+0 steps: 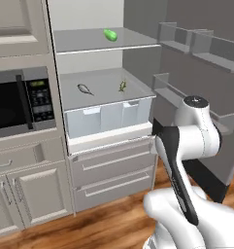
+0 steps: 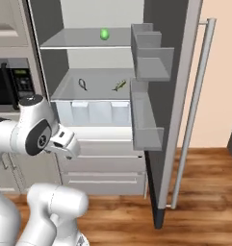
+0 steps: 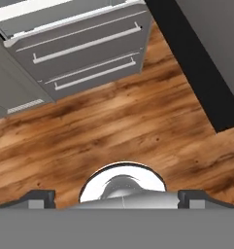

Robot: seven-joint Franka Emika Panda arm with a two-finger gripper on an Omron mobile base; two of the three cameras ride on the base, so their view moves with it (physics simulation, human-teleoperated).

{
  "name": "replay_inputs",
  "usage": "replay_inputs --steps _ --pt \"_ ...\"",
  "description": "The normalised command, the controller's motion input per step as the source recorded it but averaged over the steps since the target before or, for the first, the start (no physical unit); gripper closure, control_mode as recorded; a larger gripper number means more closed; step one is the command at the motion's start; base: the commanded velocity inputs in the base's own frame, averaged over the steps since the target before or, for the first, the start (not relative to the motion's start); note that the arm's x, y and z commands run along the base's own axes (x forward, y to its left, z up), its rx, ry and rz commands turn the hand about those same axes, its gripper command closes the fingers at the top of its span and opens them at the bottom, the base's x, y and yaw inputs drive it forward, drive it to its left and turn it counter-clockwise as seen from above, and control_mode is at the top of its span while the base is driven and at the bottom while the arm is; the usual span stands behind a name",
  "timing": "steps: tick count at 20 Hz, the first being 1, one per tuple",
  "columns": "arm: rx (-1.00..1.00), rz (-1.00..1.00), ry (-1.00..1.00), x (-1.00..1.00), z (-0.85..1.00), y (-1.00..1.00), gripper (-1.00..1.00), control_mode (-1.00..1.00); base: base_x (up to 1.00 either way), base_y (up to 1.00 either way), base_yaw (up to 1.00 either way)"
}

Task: Gather the potato and corn from the fridge and place them on a tray on the dining counter. Then gather the fishs from the fridge and place them on the other tray.

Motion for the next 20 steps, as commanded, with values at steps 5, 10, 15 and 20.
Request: replay_inputs --steps 5,10,15,20 --pt "0.0 0.0 0.0 0.0 0.0 0.0 -1.0 1.0 0.65 -0.03 0.17" --pt "0.0 0.0 0.0 0.0 0.0 0.0 -1.0 1.0 0.9 -0.33 0.0" --pt "0.0 0.0 0.0 0.0 0.0 0.0 -1.0 1.0 0.75 -0.09 0.03" --pt "0.0 0.0 0.0 0.0 0.0 0.0 -1.0 1.0 0.09 -0.49 0.04"
